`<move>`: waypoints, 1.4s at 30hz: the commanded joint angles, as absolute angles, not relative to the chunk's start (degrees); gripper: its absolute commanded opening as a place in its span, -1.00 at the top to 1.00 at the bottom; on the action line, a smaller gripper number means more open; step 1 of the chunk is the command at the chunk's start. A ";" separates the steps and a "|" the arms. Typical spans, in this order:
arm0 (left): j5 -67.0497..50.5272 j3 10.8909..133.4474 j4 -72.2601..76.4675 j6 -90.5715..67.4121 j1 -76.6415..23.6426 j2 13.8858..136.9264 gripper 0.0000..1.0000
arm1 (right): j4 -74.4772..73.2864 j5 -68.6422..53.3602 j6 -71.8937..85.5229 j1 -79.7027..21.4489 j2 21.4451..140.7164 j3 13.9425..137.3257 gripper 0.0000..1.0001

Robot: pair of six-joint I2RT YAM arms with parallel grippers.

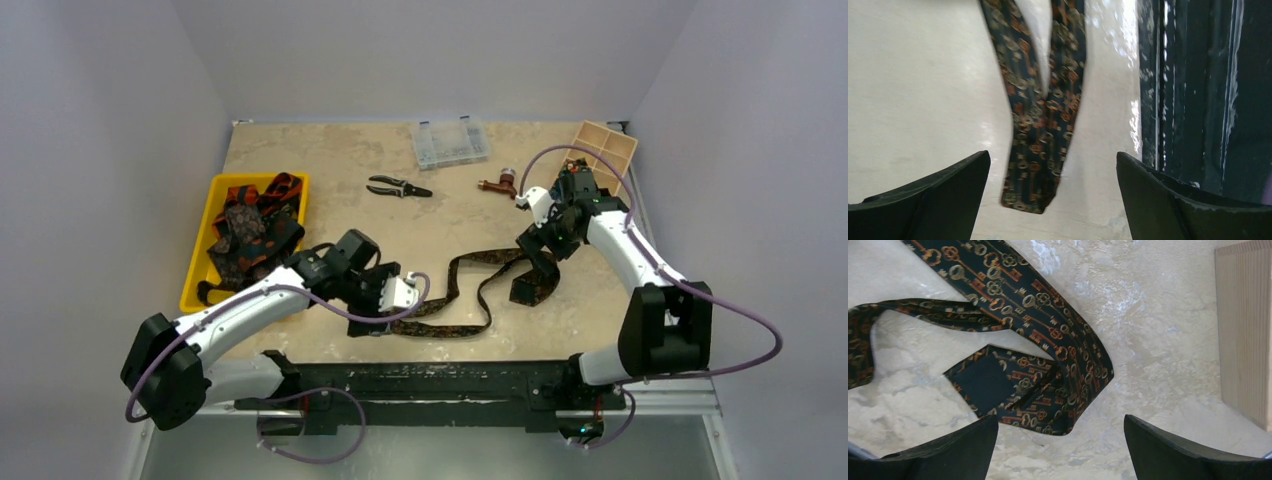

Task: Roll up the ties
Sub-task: Flatten out the tie at the center of the board.

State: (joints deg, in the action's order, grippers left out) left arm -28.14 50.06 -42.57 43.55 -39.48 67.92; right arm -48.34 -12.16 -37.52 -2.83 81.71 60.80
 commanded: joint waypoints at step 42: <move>-28.28 75.56 -62.18 37.30 -13.51 79.84 1.00 | -57.24 -2.44 -64.52 -10.26 82.28 46.32 1.00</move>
State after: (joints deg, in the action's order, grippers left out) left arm -22.87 72.47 -50.00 37.82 -18.55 79.09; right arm -49.30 -2.28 -58.70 -10.46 83.96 49.01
